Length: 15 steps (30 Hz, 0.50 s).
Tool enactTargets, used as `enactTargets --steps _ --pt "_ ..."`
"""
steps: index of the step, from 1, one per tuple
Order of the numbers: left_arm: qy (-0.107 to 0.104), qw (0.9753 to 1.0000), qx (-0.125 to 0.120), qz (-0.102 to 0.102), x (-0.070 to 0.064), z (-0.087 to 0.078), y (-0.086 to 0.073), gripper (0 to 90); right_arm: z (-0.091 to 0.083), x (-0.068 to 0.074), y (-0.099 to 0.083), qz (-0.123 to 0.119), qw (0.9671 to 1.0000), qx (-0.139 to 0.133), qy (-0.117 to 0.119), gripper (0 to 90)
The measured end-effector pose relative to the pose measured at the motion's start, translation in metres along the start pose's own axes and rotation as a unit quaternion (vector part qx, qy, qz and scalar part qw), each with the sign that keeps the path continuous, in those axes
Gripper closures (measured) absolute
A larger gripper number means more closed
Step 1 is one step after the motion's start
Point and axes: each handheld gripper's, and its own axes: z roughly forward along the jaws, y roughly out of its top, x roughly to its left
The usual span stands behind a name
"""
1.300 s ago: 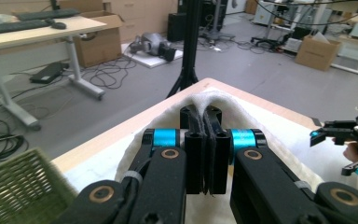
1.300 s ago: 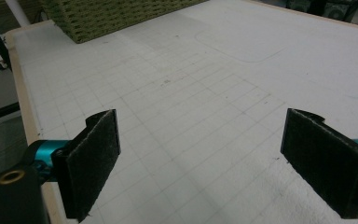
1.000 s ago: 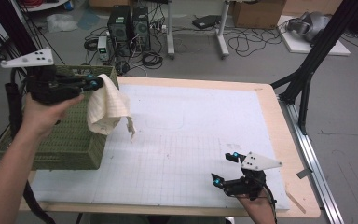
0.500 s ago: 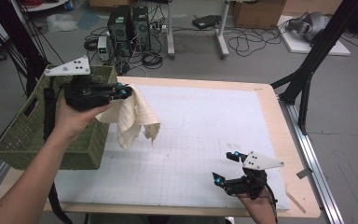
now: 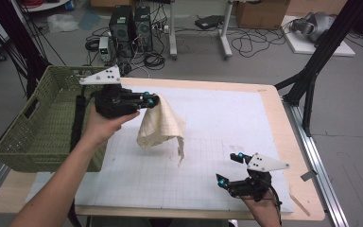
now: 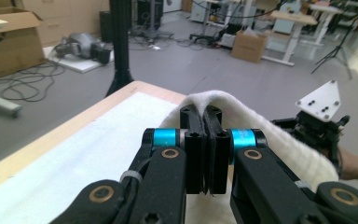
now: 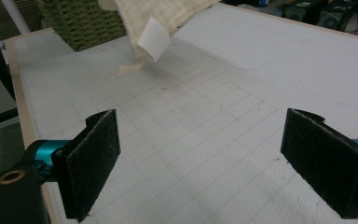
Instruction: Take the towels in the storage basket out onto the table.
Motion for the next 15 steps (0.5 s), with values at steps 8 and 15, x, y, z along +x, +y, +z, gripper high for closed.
enactTargets --steps 8,15 --pt "-0.014 0.9997 0.016 -0.011 -0.009 0.036 -0.026 87.8 0.0 -0.002 0.0 -0.002 1.0 0.0 0.0 11.0" --pt "-0.008 0.9985 0.046 -0.029 -0.008 0.051 -0.065 87.4 0.0 -0.003 -0.001 0.001 1.0 -0.001 -0.001 11.0"
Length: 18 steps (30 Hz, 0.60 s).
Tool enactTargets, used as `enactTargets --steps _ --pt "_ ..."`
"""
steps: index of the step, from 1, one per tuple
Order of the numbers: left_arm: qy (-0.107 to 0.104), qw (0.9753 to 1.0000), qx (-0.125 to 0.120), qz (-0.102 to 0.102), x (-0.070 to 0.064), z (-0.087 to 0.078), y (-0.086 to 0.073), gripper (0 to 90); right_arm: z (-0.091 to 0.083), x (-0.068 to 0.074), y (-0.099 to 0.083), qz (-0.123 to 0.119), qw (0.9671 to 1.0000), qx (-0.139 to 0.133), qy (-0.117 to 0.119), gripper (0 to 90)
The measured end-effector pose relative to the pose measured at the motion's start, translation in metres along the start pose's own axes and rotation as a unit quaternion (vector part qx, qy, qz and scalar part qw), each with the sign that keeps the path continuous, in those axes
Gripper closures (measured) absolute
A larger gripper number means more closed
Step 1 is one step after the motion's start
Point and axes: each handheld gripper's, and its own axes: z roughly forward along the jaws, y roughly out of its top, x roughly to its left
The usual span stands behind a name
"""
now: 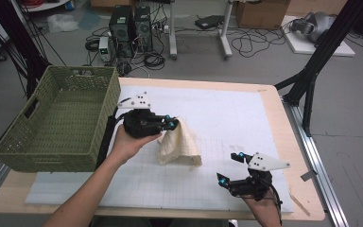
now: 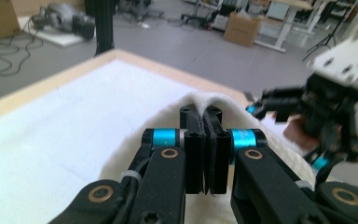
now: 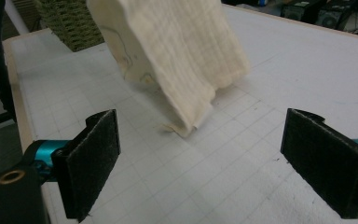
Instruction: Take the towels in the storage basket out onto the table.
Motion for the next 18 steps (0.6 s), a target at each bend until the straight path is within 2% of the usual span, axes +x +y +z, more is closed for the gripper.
enactTargets --steps 3,8,18 --pt "0.002 0.9999 0.008 -0.015 0.0 0.004 -0.02 87.2 0.0 -0.001 0.0 0.003 1.0 0.001 0.0 11.0" --pt "0.006 0.9994 0.028 -0.02 -0.001 0.01 -0.047 87.0 0.002 -0.002 0.0 0.001 1.0 0.001 0.001 11.0" --pt "0.011 0.9985 0.051 -0.02 -0.005 0.02 -0.079 86.2 0.006 -0.006 0.0 0.006 1.0 0.006 0.0 11.0"
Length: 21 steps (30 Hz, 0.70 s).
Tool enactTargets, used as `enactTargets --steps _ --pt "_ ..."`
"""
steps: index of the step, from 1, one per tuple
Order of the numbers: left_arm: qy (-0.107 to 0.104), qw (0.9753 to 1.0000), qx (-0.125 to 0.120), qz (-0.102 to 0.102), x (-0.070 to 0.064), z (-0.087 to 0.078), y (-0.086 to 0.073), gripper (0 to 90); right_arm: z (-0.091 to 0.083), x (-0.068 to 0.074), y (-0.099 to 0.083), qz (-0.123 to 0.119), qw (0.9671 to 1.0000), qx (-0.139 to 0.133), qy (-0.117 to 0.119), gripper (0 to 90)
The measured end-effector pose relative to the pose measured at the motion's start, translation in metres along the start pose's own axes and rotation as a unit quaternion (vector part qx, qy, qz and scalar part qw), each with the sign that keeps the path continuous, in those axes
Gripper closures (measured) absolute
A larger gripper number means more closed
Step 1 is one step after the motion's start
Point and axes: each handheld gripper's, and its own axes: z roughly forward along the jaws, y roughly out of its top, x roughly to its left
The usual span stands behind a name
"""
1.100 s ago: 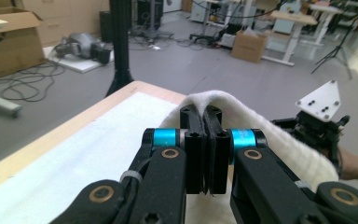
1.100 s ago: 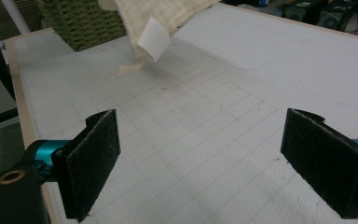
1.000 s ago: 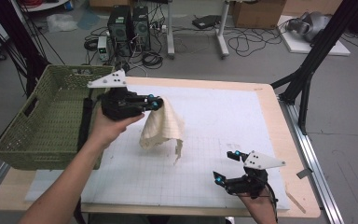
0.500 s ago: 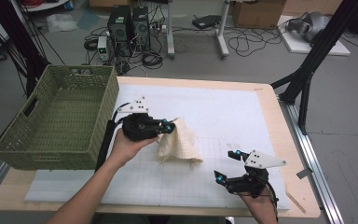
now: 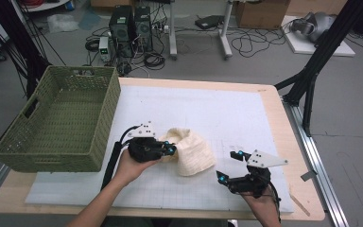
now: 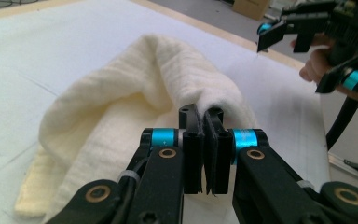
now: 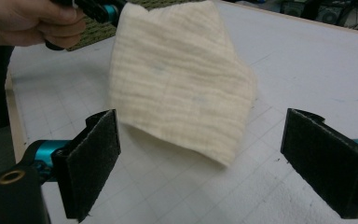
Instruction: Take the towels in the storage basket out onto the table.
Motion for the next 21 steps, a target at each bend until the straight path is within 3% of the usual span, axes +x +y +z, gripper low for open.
enactTargets --steps 8,11,21 --pt "-0.004 0.9999 0.009 -0.008 0.003 0.003 -0.014 82.8 0.002 -0.001 0.0 -0.002 1.0 0.0 0.002 11.0" --pt "-0.003 0.9998 0.018 0.002 0.002 0.002 -0.015 80.9 0.003 -0.002 0.001 -0.004 1.0 0.003 0.002 11.0" --pt "-0.009 0.9999 0.009 -0.008 0.007 -0.008 -0.014 65.1 0.007 -0.005 0.003 -0.004 1.0 -0.001 0.005 11.0"
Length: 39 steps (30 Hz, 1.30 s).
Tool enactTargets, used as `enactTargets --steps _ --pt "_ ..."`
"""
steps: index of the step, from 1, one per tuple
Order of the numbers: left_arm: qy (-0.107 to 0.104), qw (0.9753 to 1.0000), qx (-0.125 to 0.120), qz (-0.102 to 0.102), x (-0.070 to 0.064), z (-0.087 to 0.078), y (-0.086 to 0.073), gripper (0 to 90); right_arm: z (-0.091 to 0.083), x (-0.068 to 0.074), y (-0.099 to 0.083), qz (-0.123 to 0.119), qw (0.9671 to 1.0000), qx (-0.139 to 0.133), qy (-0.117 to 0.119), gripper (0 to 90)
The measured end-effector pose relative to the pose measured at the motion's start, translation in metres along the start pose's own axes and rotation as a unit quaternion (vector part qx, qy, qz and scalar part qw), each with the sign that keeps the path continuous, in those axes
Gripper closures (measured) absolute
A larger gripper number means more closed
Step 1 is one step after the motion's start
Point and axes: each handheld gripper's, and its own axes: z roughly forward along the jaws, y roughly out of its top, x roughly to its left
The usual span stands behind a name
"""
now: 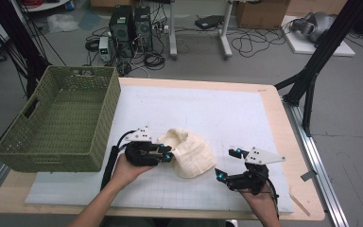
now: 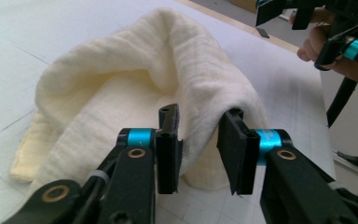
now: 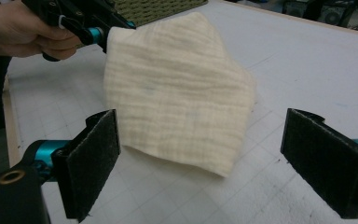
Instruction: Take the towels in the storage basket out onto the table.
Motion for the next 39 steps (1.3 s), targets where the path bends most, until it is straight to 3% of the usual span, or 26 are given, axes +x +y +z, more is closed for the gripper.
enactTargets --steps 6,12,20,34,39 --pt "0.002 0.9999 0.003 0.013 -0.001 -0.01 0.0 58.0 0.004 -0.003 0.002 0.004 1.0 -0.001 -0.002 11.0" --pt "0.013 0.9997 -0.018 0.009 -0.002 -0.026 -0.004 51.8 0.011 -0.002 0.005 0.001 1.0 0.003 0.004 11.0" --pt "0.033 0.9988 -0.035 0.002 0.005 -0.041 -0.004 50.4 0.016 -0.003 0.006 -0.001 1.0 0.005 0.003 11.0" --pt "0.041 0.998 -0.049 0.004 0.008 -0.044 0.001 50.5 0.02 -0.01 0.009 0.003 1.0 0.0 0.002 11.0" --pt "0.044 0.9977 -0.052 0.001 0.011 -0.043 0.001 50.3 0.023 -0.009 0.009 -0.001 0.9999 0.01 0.004 11.0"
